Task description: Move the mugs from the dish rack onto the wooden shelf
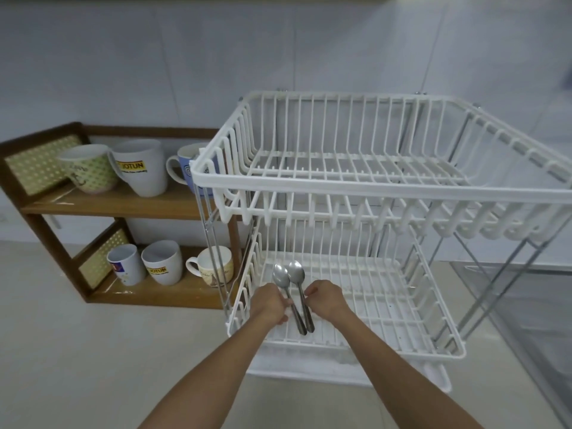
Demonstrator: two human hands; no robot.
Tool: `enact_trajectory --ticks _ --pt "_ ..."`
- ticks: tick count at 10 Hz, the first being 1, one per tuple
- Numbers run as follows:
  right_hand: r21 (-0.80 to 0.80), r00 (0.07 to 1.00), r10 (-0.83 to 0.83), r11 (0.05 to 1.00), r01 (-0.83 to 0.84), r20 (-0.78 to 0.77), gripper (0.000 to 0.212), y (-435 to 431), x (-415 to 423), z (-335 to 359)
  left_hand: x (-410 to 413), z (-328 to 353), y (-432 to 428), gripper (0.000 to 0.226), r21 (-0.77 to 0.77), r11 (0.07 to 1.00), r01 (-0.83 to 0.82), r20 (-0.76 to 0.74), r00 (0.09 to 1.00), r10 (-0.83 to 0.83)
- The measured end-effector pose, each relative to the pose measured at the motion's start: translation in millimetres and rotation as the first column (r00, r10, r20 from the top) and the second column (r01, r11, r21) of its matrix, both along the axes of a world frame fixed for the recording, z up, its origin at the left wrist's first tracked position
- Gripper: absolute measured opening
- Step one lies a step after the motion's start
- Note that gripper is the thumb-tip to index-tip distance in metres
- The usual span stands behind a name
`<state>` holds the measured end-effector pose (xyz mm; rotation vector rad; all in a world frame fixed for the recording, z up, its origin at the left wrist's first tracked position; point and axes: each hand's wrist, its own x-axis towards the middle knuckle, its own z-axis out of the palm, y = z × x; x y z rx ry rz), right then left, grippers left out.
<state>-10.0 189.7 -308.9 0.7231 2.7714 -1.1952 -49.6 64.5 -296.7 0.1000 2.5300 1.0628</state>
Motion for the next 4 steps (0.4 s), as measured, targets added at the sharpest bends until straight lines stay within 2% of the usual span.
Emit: enact_trajectory --ticks 1,2,3,4 --pt "0.044 1.0 0.018 0.999 -0.018 -0.013 0.023 -5.3 7.1 7.3 2.5 6.8 -7.2 0.014 -0.018 0.997 0.071 -0.115 0.991 -0.073" --pt "0.054 0.994 0.006 0.999 0.0 -0.108 0.025 -13.6 22.9 17.8 6.4 18.2 -22.3 0.019 -0.107 0.965 0.239 -0.331 0.907 -0.261" --pt "0.085 0.982 -0.001 0.996 0.018 -0.189 0.03 -24.9 38.9 22.7 17.9 26.7 -35.4 0.016 -0.119 0.935 0.333 -0.462 0.815 -0.349" --pt "0.122 0.935 -0.05 0.988 0.098 -0.35 0.031 -49.8 61.0 27.9 37.2 29.5 -59.2 0.011 -0.033 0.916 0.4 -0.64 0.695 -0.327"
